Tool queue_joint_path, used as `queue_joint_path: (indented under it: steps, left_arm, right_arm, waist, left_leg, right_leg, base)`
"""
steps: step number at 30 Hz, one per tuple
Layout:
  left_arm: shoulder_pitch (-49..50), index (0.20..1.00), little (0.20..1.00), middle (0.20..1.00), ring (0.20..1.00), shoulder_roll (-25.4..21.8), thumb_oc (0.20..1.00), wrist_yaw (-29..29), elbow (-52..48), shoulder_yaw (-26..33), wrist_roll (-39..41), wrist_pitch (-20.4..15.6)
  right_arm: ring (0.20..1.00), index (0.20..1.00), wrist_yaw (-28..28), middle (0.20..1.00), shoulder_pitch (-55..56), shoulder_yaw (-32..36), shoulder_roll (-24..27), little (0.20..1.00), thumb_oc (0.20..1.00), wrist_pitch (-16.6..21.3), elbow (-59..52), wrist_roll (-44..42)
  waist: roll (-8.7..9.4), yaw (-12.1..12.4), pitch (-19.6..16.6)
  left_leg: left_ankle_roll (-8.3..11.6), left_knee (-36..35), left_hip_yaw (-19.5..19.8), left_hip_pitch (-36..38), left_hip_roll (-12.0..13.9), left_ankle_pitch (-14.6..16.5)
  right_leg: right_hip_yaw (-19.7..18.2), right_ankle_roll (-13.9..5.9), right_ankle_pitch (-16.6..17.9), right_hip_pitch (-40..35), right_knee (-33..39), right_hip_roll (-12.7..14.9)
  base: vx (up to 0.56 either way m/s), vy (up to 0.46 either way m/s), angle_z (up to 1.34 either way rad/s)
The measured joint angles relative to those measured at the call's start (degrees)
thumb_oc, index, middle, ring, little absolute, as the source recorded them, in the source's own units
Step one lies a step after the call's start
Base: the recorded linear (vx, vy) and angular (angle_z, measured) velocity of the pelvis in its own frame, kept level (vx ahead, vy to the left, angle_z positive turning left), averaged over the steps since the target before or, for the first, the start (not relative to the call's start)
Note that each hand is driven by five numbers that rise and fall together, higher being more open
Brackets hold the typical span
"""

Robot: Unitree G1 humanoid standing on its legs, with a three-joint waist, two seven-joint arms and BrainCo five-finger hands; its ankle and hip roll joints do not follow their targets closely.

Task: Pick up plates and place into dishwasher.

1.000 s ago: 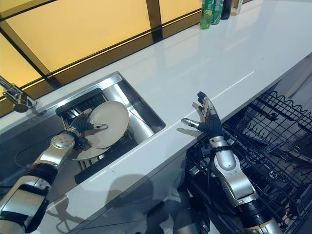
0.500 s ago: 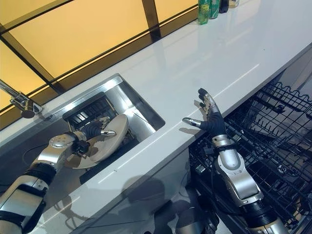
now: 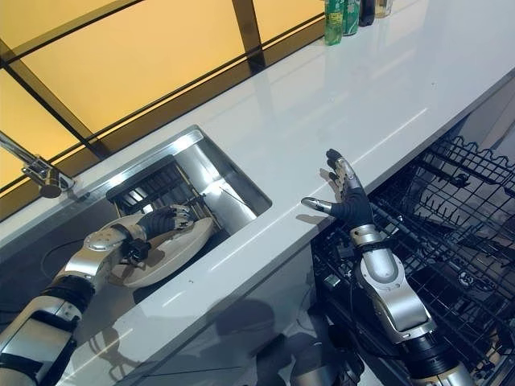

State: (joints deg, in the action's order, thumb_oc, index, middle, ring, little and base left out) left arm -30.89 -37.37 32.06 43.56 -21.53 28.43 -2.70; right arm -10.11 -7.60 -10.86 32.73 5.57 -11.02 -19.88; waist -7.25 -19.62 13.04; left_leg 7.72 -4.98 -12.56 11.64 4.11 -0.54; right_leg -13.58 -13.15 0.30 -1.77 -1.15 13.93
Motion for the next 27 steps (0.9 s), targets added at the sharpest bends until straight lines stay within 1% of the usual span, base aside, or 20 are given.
queue_joint_path:
  steps: [12, 18, 20, 22, 23, 27]
  left_arm:
    - [1.6, 0.200, 0.200, 0.200, 0.200, 0.9, 0.200, -0.6, -0.5, 0.1, 0.0, -0.7]
    - [3.1, 0.200, 0.200, 0.200, 0.200, 0.9, 0.200, -1.4, -1.9, 0.3, 0.1, -1.9]
    - [3.8, 0.200, 0.200, 0.200, 0.200, 1.5, 0.200, -3.0, -2.0, 0.6, 0.1, -3.4]
    - [4.6, 0.200, 0.200, 0.200, 0.200, 1.9, 0.200, -5.7, -2.3, 0.9, 0.1, -5.5]
    - [5.2, 0.200, 0.200, 0.200, 0.200, 2.5, 0.200, -7.2, -2.7, 1.9, 0.1, -6.2]
    - [7.6, 0.200, 0.200, 0.200, 0.200, 5.1, 0.200, -16.3, -6.6, 7.6, 0.1, -12.3]
  right_arm:
    - [1.000, 1.000, 1.0, 1.000, 1.0, 1.0, 0.0, 1.000, 1.000, 0.2, 0.0, 0.0]
    - [1.000, 1.000, 1.0, 1.000, 2.3, 1.3, 0.0, 1.000, 1.000, 0.3, 0.0, 0.0]
    - [1.000, 1.000, 1.0, 1.000, 2.6, 1.3, 0.0, 1.000, 1.000, 0.3, 0.0, 0.0]
    - [1.000, 1.000, 1.0, 1.000, 2.9, 1.3, 0.0, 1.000, 1.000, 0.3, 0.1, 0.0]
    - [1.000, 1.000, 1.0, 1.000, 3.1, 1.4, -0.1, 1.000, 1.000, 0.3, 0.1, 0.0]
    - [1.000, 1.000, 0.9, 1.000, 4.9, 2.7, -0.6, 1.000, 1.000, 0.5, 0.1, 0.1]
  waist:
    - [-0.53, 0.1, -0.7]
    - [-0.56, 0.2, -1.2]
    - [-0.54, 0.2, -1.2]
    - [-0.48, 0.4, -1.4]
    - [-0.47, 0.5, -1.6]
    - [0.26, 1.8, -2.4]
  left_leg:
    - [-0.02, 0.0, 0.1, 0.1, 0.0, 0.0]
    - [-0.05, 0.0, 0.2, 0.4, 0.0, 0.0]
    - [-0.05, 0.0, 0.2, 0.7, 0.0, 0.0]
    - [-0.10, 0.0, 0.3, 0.7, 0.0, 0.0]
    - [-0.11, 0.0, 0.3, 0.6, 0.0, 0.0]
    - [-0.07, 0.0, 0.5, 0.5, 0.1, -0.1]
  right_leg:
    - [0.0, -0.01, 0.0, -0.1, 0.0, 0.0]
    - [0.0, -0.01, 0.0, -0.4, -0.1, 0.0]
    - [0.1, -0.02, 0.0, -0.7, 0.0, 0.1]
    - [0.1, -0.02, 0.0, -0.7, 0.0, 0.1]
    - [0.2, -0.02, 0.0, -0.7, 0.0, 0.1]
    - [0.4, -0.02, 0.0, -0.7, 0.1, 0.0]
  base:
    - [0.00, 0.000, 0.00]
    - [0.00, 0.000, 0.00]
    - [0.00, 0.000, 0.00]
    - [-0.01, -0.020, 0.01]
    - [-0.02, -0.042, 0.01]
    - [-0.03, -0.063, 0.02]
